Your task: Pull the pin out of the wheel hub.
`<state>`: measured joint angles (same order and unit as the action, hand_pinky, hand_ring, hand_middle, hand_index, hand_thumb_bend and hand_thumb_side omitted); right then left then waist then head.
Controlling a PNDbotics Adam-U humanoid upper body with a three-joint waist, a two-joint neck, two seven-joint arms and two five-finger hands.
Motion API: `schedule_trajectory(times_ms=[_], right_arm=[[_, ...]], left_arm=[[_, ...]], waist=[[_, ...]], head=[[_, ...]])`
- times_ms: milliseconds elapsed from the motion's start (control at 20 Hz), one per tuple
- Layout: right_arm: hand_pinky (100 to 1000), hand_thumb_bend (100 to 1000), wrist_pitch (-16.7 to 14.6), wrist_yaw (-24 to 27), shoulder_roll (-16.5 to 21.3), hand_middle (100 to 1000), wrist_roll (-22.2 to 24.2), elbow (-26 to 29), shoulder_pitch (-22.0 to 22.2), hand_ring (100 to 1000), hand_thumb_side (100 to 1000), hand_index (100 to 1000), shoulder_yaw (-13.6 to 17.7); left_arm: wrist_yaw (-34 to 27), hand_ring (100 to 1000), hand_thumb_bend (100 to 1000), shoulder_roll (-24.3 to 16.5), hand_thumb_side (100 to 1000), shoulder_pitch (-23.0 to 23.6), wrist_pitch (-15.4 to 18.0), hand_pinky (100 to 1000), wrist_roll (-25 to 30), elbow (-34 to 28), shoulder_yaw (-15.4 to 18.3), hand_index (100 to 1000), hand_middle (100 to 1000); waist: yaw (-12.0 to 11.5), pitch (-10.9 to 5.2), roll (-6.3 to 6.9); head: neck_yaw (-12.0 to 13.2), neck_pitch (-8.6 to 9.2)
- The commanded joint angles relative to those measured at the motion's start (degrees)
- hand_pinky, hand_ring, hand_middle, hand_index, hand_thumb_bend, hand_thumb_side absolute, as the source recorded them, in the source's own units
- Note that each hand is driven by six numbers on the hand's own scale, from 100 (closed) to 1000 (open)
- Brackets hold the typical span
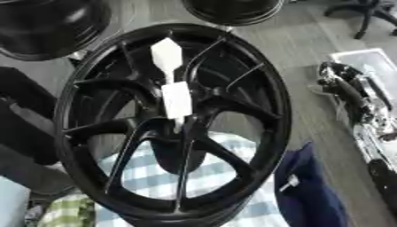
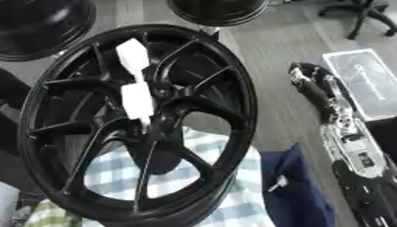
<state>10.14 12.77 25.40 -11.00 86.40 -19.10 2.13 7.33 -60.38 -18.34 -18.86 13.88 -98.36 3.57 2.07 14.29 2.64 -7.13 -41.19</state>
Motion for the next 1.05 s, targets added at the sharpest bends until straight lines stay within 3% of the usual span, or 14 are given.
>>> schedule_trajectory(times_ms=[50,200,350,600,1050], right_arm=[[832,164,-0.12,0.09,1.76,702,-0.32,0.9,-0.5,747,483,796,0.74],[832,163,-0.12,0.13,1.78,702,-0.41,0.87,-0.4,746,484,795,0.81],[832,161,-0.12,0.15,1.65,702,-0.41,0.83,-0.33,746,486,796,0.79],[832,158,-0.12,0.17,1.5,702,-0.37,0.84,-0.37,747,487,796,0.75],[832,157,-0.12,0.32,0.93,702,-0.39,0.98,-0.69,747,487,796,0.75]], left_arm=[[0.61,744,664,-1.06,393,0.71,1.4,794,1.64,1.61,2.24,810,745],[1.27,761,694,-0.6,414,1.52,2.5,813,2.81,2.5,3.11,826,762],[1.01,732,662,-0.17,403,1.15,2.42,786,1.49,2.63,3.59,786,729],[-6.66,666,670,2.58,362,-0.86,3.9,750,-6.74,0.37,3.23,700,664],[-18.0,610,685,15.9,315,-4.49,5.46,722,-16.67,-3.34,2.05,642,611]], waist=[[-0.15,-0.66,-0.05],[-0.23,-0.64,-0.04],[-0.22,-0.7,-0.01],[0.0,-0.85,-0.13],[0.49,-0.89,-0.8]], head=[[-0.19,0.58],[-0.31,0.6],[-0.25,0.59],[-0.07,0.67],[0.37,0.58]])
